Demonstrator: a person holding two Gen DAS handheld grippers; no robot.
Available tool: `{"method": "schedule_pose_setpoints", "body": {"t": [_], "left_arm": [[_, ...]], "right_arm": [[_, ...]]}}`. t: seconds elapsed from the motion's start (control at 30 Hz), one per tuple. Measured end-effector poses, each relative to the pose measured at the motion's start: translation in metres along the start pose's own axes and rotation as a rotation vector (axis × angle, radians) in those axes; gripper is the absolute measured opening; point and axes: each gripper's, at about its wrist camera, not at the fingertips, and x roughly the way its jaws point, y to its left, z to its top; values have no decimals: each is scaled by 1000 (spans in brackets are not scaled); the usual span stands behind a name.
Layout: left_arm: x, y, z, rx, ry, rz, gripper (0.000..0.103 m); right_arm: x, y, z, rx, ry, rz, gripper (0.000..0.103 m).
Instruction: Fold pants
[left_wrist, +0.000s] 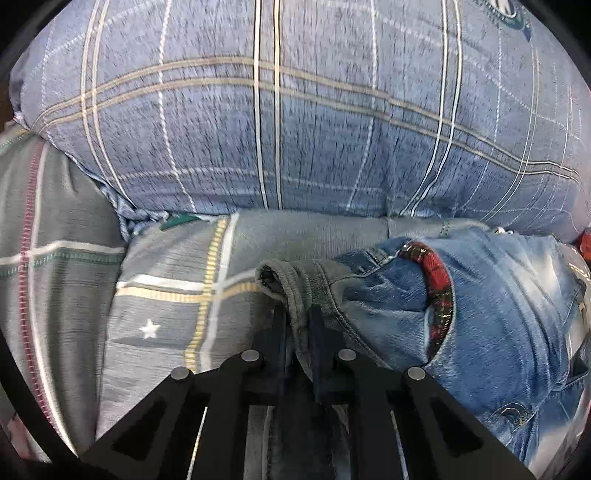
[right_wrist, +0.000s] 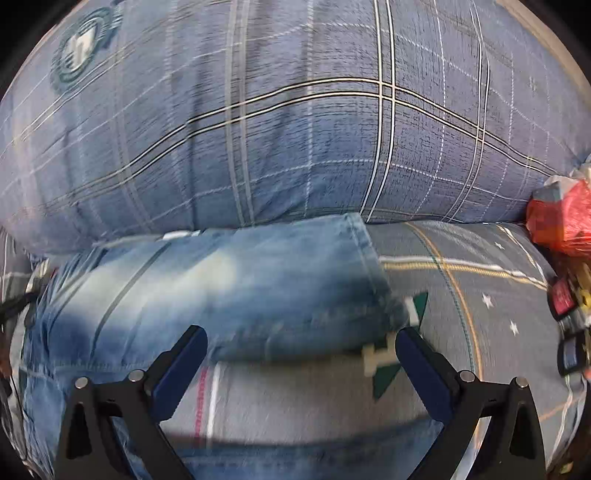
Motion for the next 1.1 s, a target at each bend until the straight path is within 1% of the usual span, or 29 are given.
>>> {"method": "schedule_pose_setpoints", "body": {"t": [0.1, 0.2, 0.3, 0.33, 0.4, 0.43, 0.47, 0.5, 0.57, 0.63, 0.7, 0.73, 0.77, 0.8, 0.83, 0.87, 0.93, 1.03, 1.1], "left_arm": [[-10, -6, 2, 0, -5, -5, 11], [-9, -6, 8, -12, 13, -19, 11], [-2, 2, 9, -29, 37, -32, 12], [0, 2, 9, -31, 44, -34, 14], [6, 2, 9, -31, 49, -21, 23], [12, 3, 10, -30, 48, 2, 40], [18, 4, 11, -31, 56, 25, 48], [22, 6, 11, -39, 67, 18, 49], [27, 11, 11, -74, 76, -5, 54], [32, 15, 14, -97, 81, -28, 54], [34, 13, 17, -83, 75, -27, 48], [32, 10, 18, -64, 64, -17, 39], [30, 6, 20, -47, 56, -12, 28], [26, 1, 21, -27, 45, -8, 21], [21, -2, 21, -14, 32, -4, 14], [16, -4, 22, -14, 21, -4, 13], [3, -1, 23, -48, -14, -34, 12], [-18, 11, 26, -128, -50, -122, 12], [-33, 14, 26, -148, -66, -145, 12]], "right_arm": [[11, -20, 22, 49, 22, 36, 103], [24, -40, 43, 98, 40, 59, 103], [38, -46, 57, 118, 70, 70, 102], [45, -47, 62, 122, 71, 66, 102], [57, -45, 71, 116, 70, 60, 102], [66, -45, 75, 115, 76, 51, 102], [75, -46, 78, 116, 84, 33, 101], [86, -47, 81, 120, 96, 11, 100], [108, -52, 86, 152, 131, -23, 91], [129, -58, 87, 197, 164, -28, 87], [139, -58, 87, 207, 167, -36, 82], [140, -55, 89, 187, 145, -53, 63], [141, -54, 90, 185, 146, -43, 26], [140, -53, 91, 185, 143, -45, 23], [134, -51, 92, 184, 117, -57, 8], [126, -51, 92, 181, 91, -48, 4], [105, -54, 91, 192, 35, -15, 4], [74, -59, 87, 199, -26, 35, 4], [60, -62, 86, 197, -35, 66, 4]]}}
